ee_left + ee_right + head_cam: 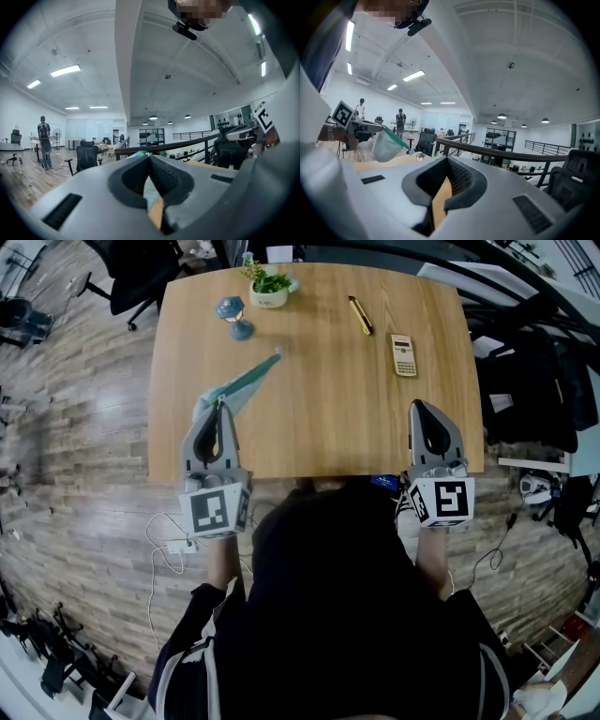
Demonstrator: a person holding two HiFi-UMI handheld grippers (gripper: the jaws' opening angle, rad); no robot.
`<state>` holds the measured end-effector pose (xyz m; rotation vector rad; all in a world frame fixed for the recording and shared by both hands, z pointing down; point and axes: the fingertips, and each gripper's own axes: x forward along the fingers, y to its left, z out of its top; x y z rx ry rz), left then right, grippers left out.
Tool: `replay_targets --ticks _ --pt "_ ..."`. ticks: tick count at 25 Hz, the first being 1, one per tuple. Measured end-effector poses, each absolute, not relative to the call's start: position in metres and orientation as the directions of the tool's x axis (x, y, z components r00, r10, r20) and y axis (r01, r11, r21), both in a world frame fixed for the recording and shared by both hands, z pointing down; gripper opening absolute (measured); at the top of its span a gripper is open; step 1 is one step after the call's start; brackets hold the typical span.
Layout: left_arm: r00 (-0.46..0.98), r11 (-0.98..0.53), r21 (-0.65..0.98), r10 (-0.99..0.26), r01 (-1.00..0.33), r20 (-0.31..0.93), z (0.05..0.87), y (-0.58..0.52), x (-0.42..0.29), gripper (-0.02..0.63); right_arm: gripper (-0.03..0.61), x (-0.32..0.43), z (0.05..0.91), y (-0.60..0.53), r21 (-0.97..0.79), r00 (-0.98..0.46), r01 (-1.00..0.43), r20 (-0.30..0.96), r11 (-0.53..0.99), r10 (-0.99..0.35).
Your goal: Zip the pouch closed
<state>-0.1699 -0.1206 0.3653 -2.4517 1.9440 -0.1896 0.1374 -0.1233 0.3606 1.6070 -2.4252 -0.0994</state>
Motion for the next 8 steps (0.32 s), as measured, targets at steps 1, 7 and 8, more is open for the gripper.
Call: replay_targets --ticks 1,7,8 --pt "0.223 -0.231 -0.083 -0.970 -0.969 0.092 0.3672 -0.1204 -0.1709 0.002 0.012 0.1373 0.3605 -0.1232 0.182 -0.371 -0.900 0.154 0.396 -0.916" --pt "0.230 -0.242 -0.090 -0.965 -0.966 0.127 0.3743 -0.1203 -0.1683 0.002 0.012 0.1379 0.3627 -0.1237 0.161 -0.367 -0.906 0.161 0.391 -0.916" --pt "0.233 -0.245 -0.092 -0.965 -0.965 0.124 0.3740 -0.1207 -0.1674 0.002 0.014 0.1374 0.3626 -0.1239 0.161 -0.368 -0.906 0.161 0.392 -0.916"
